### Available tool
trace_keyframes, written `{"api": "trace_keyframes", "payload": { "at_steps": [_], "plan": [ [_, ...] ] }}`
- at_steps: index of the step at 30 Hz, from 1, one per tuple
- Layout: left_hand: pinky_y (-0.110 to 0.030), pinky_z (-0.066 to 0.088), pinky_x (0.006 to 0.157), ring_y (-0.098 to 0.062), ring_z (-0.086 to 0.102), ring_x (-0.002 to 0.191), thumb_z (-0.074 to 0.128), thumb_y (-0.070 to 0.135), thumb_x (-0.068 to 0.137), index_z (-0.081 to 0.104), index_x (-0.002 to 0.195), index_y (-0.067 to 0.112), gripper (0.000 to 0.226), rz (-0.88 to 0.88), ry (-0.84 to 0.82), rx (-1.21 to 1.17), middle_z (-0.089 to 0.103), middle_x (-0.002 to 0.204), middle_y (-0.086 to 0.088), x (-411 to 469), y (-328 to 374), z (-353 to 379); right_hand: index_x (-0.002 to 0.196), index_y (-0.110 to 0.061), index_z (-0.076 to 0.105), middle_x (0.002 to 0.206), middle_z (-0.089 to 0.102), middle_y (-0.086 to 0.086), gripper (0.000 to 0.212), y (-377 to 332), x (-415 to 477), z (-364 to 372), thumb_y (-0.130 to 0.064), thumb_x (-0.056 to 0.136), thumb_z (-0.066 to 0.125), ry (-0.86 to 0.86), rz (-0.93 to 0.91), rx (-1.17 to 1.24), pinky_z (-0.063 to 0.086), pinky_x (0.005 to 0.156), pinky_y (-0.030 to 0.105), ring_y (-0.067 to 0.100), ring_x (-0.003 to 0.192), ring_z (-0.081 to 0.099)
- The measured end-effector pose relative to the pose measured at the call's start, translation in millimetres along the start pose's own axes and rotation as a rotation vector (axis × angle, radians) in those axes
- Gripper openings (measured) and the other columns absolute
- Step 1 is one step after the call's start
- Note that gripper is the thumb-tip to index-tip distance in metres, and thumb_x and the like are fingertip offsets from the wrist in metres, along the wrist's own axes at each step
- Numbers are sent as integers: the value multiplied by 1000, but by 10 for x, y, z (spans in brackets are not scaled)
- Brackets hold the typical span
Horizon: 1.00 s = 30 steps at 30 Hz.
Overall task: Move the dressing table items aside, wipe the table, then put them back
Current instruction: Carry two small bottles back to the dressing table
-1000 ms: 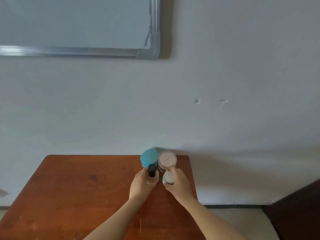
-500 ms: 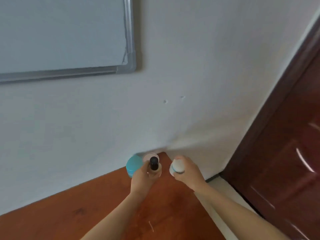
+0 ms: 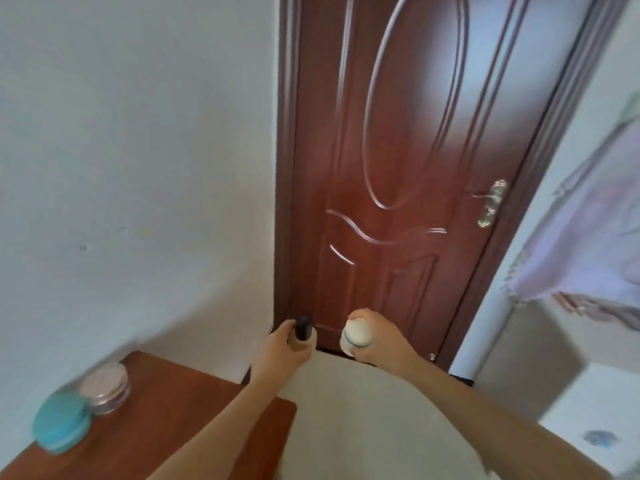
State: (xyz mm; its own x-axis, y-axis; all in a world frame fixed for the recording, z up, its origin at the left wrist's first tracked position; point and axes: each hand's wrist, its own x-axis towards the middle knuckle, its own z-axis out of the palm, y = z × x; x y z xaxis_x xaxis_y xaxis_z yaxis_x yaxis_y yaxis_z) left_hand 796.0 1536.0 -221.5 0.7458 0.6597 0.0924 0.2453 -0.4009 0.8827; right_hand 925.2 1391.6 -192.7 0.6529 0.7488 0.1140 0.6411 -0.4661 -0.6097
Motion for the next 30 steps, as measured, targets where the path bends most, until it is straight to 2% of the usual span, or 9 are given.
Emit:
{"api": "trace_keyframes", "payload": {
  "at_steps": [2,4,7,10,13,17,22,26,30],
  "plan": [
    [-39,49,75,-29,63,76,64,42,62,52,69,35,16,45,-79,-16,57,65,9,50,225,397,116,-21,51,113,57,2,46,290,-277,-366,-23,74,70,62,85,-19,30,74,8,15,96,54],
    [-34,47,75,-22,58,69,68,37,69,53,66,34,16,109,-125,-37,56,63,11,25,519,818,117,-21,51,114,57,2,47,602,-578,-745,-21,74,70,119,164,-50,30,76,10,15,98,53],
    [-28,45,75,-14,55,78,73,28,73,61,99,21,29,206,-264,-15,60,81,7,-106,963,1416,115,-23,49,114,56,0,47,1080,-1079,-1286,-21,73,70,204,283,-75,35,80,16,15,99,53],
    [-30,47,77,-14,55,79,70,37,64,61,108,14,51,276,-362,-25,59,85,6,-309,1389,2033,117,-22,48,107,51,-3,48,1522,-1640,-1807,-17,75,70,273,389,-65,36,75,17,14,93,49],
    [-30,49,77,-16,58,78,61,42,55,62,103,17,54,323,-454,-53,62,84,5,-585,1770,2697,108,-30,46,104,50,-6,45,1987,-2191,-2260,-15,73,71,353,469,-53,40,66,18,16,92,51],
    [-27,50,71,-17,61,75,60,53,43,59,82,25,48,274,-539,-160,66,78,4,-895,2189,3645,103,-34,43,108,53,-2,45,2620,-2915,-2792,-17,73,70,394,557,-103,35,71,19,18,95,51],
    [-14,34,53,0,44,50,62,31,57,47,53,27,16,255,-639,-286,52,49,13,-1377,2703,4568,110,-26,46,103,50,0,44,3136,-3639,-3261,-13,75,70,469,649,-105,34,70,20,20,92,49],
    [-32,40,59,-18,46,59,61,27,60,40,60,25,20,306,-740,-269,51,62,4,-1496,3037,5192,118,-19,48,112,56,10,49,3493,-3939,-3577,-14,74,70,547,693,-113,42,73,25,27,98,54],
    [-29,38,63,-19,46,60,57,31,57,42,53,29,15,294,-772,-324,54,61,4,-1560,3338,5668,116,-23,46,105,53,7,49,3870,-4023,-3824,-15,74,69,594,733,-88,45,60,25,25,85,54]
  ]
}}
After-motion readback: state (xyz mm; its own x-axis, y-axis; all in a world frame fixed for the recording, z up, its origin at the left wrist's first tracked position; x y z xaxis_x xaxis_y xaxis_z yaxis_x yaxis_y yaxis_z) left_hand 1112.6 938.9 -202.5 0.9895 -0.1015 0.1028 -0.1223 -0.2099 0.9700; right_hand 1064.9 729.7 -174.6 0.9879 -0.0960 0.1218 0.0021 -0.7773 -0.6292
